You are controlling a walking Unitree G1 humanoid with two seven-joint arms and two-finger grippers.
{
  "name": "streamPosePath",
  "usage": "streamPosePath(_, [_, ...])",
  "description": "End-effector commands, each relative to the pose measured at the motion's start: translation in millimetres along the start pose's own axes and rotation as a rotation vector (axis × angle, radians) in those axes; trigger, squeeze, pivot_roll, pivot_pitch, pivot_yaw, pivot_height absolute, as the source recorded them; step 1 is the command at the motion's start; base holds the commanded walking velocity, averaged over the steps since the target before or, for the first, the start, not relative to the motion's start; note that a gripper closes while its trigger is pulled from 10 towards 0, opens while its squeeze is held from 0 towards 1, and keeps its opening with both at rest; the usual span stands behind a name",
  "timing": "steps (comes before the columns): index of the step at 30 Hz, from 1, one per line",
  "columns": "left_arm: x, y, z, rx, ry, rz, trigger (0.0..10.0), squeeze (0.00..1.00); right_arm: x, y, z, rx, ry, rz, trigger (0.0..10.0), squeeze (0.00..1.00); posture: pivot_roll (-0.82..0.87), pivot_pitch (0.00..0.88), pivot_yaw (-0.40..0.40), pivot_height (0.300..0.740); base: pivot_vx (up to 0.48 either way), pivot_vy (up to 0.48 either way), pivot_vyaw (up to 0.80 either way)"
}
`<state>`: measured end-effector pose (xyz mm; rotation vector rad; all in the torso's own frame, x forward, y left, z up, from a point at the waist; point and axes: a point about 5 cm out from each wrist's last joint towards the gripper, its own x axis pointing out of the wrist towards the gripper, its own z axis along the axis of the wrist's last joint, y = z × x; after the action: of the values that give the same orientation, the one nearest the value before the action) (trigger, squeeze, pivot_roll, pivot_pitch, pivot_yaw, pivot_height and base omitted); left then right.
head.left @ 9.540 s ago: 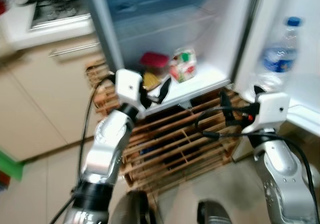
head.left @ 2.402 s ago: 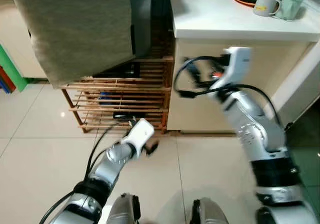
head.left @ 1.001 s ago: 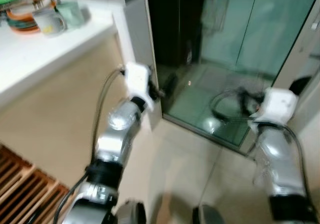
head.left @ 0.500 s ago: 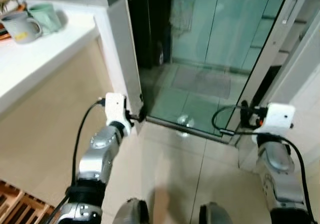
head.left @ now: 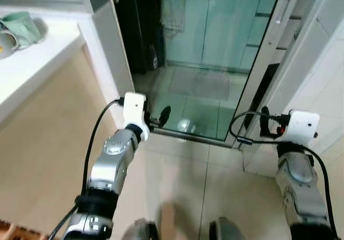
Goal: Restocking fridge
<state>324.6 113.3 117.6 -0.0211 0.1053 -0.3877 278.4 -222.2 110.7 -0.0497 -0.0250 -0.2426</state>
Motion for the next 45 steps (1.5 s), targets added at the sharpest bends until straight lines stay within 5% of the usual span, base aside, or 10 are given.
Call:
streamPosePath(1, [1.6, -1.3, 5.4, 0.010, -0.020, -0.002, 10.0, 0.00, 3.4, 2.5, 7.6, 0.025, -0.017, 0.007, 10.0, 0.00, -0.15, 0.000, 0.085, 0.740, 0.000, 0.000, 0.00])
streamPosePath(12, [0.7, -2.0, -4.5, -0.074, 0.017, 0.034, 10.0, 0.00, 3.0, 9.6, 5.9, -0.021, -0.008, 0.070, 10.0, 0.00, -0.16, 0.000, 0.080, 0.740, 0.000, 0.000, 0.00])
streamPosePath(15, [-7.7, 12.8, -19.0, -0.116, 0.112, 0.143, 10.0, 0.00, 2.6, 4.9, 4.8, -0.025, 0.019, 0.047, 10.0, 0.00, -0.16, 0.000, 0.080, 0.740, 0.000, 0.000, 0.00])
streamPosePath(17, [-25.6, 21.4, -27.2, -0.038, 0.149, 0.153, 10.0, 0.00, -2.7, -7.2, 7.9, -0.008, 0.034, 0.032, 10.0, 0.00, -0.17, 0.000, 0.076, 0.740, 0.000, 0.000, 0.00])
streamPosePath(26, [-63.6, 6.3, -24.8, 0.058, 0.184, 0.022, 10.0, 0.00, -32.3, -4.3, 2.1, -0.068, 0.077, 0.162, 10.0, 0.00, -0.13, 0.000, 0.058, 0.740, 0.000, 0.000, 0.00])
streamPosePath(33, [-49.9, 7.1, -11.7, 0.033, 0.115, 0.008, 10.0, 0.00, -20.5, 2.6, 2.4, -0.030, 0.078, 0.128, 10.0, 0.00, -0.13, 0.000, 0.051, 0.740, 0.000, 0.000, 0.31])
streamPosePath(45, [-38.7, -0.8, -5.4, 0.060, 0.075, -0.052, 10.0, 0.00, -27.5, -1.9, 2.9, -0.080, 0.071, 0.122, 10.0, 0.00, -0.18, 0.000, 0.068, 0.740, 0.000, 0.305, -0.32])
